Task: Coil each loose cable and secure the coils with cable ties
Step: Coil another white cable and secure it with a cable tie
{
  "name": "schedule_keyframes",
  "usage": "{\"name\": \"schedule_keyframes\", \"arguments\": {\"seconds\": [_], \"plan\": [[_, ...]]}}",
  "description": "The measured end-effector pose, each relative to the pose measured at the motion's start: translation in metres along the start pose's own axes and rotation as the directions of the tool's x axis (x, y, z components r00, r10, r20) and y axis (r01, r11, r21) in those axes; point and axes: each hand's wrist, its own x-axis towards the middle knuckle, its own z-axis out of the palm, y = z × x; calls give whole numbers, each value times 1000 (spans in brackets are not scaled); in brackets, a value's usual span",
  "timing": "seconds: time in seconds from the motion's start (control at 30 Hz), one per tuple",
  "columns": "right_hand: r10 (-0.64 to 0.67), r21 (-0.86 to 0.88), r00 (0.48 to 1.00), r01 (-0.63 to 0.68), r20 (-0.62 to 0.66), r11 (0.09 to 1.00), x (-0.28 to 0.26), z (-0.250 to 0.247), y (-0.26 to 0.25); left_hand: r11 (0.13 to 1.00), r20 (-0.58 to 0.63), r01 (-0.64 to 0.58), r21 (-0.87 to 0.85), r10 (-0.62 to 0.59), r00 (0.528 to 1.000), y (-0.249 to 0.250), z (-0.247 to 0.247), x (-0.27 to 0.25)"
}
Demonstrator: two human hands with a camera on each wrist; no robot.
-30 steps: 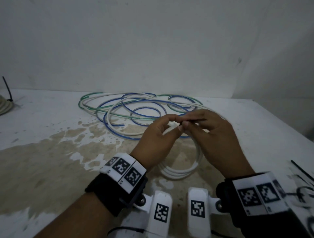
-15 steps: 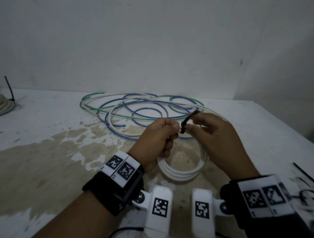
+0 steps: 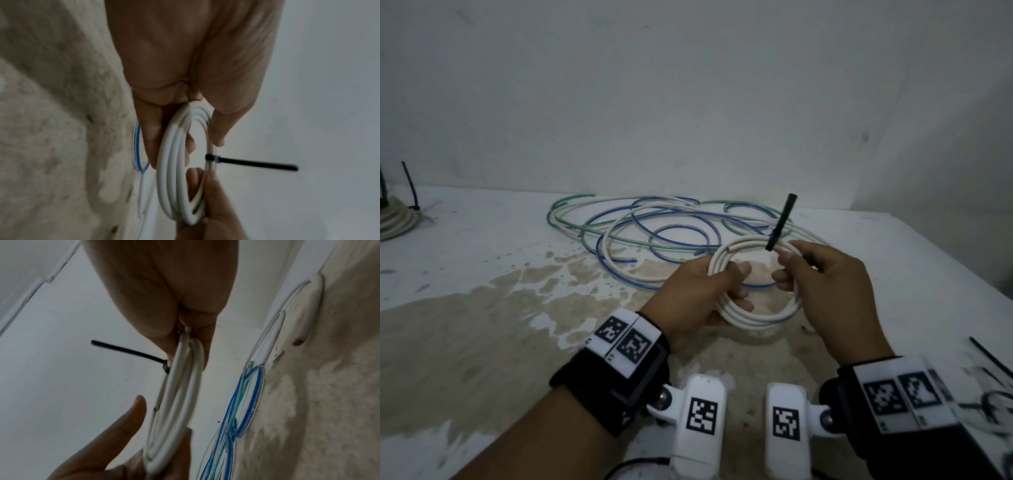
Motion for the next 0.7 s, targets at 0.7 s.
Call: {"name": "schedule_keyframes", "arguments": {"seconds": [0.7], "plan": [[306,146,841,-406,446,902,-17,93,-60,968,-257,-3,-250,-63,964,51,-109,-69]]}}
